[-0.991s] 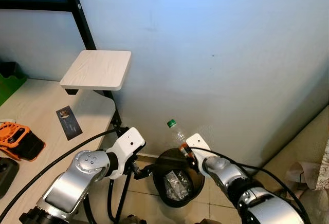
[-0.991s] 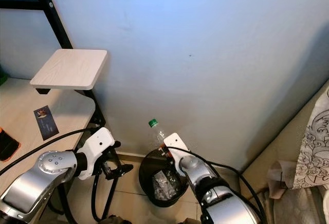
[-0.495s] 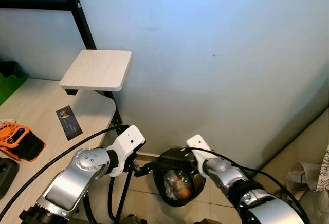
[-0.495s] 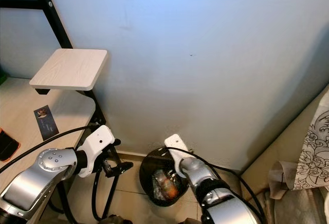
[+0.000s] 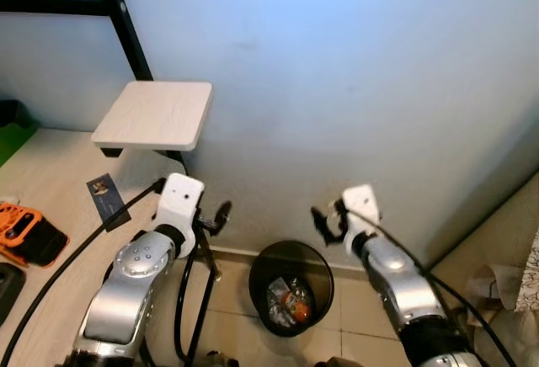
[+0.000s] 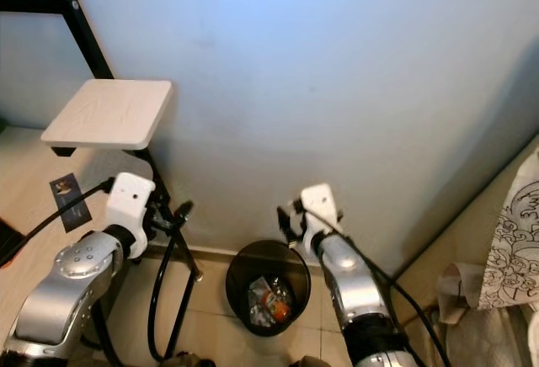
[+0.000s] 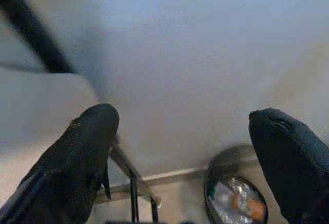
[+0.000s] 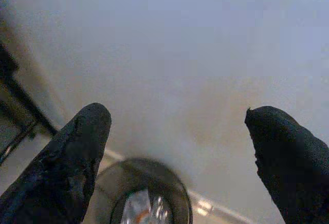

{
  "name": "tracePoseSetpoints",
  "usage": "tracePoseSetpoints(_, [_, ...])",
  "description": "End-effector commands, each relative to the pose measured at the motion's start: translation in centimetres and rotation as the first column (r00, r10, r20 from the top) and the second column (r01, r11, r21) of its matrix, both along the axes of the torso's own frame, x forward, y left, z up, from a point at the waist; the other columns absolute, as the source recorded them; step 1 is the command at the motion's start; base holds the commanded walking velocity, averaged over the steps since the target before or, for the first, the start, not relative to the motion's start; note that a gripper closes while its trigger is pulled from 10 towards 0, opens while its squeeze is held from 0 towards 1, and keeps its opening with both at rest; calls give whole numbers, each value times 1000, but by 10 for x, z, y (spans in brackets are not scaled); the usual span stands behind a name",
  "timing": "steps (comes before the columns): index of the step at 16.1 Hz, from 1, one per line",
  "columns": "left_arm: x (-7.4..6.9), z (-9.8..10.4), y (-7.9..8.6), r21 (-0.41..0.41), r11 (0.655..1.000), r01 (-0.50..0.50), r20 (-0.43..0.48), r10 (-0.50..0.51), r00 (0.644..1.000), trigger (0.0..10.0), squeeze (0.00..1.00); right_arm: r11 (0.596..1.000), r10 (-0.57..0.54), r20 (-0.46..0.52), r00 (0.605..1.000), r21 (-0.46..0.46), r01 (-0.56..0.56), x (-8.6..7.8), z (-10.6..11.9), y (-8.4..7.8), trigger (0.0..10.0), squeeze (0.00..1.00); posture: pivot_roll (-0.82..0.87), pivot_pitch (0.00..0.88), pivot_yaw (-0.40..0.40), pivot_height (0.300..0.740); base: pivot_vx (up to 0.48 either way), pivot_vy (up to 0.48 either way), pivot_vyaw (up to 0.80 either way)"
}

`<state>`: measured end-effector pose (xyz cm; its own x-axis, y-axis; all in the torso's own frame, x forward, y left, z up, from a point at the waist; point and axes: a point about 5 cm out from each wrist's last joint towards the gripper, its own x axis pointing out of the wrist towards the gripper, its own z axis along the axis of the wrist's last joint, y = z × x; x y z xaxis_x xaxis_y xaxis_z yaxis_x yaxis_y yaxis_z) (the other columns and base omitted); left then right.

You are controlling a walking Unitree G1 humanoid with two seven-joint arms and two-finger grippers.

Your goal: Clean up the room

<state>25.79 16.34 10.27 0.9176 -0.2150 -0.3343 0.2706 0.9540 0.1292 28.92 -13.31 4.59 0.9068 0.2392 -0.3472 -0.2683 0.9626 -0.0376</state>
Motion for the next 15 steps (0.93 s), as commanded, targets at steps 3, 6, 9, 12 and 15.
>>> tracePoseSetpoints(3, [-13,9,1,-45,996,-76,37,78,996,10000,0,997,-64,43,997,54,62,-16,17,-4,10000,1000,-5,7,34,740,0,0,0])
tracePoseSetpoints(6, [-12,8,1,-42,994,-104,36,106,994,10000,0,994,-105,21,994,45,104,-24,21,-12,10000,1000,-7,0,42,740,-89,0,0])
tracePoseSetpoints(9, [-11,10,0,-33,995,-97,38,98,994,10000,0,989,-138,15,990,47,138,-27,25,-17,10000,1000,-3,0,47,740,0,0,-198])
tracePoseSetpoints(12, [-12,11,-2,-40,996,-78,46,80,996,10000,0,988,-151,6,988,39,151,-28,28,-20,10000,1000,9,0,40,740,0,0,-800])
tracePoseSetpoints(15, [-16,9,-3,-51,996,-75,31,77,997,10000,0,987,-159,-11,987,32,159,-32,27,-22,10000,1000,8,0,31,740,0,0,-800])
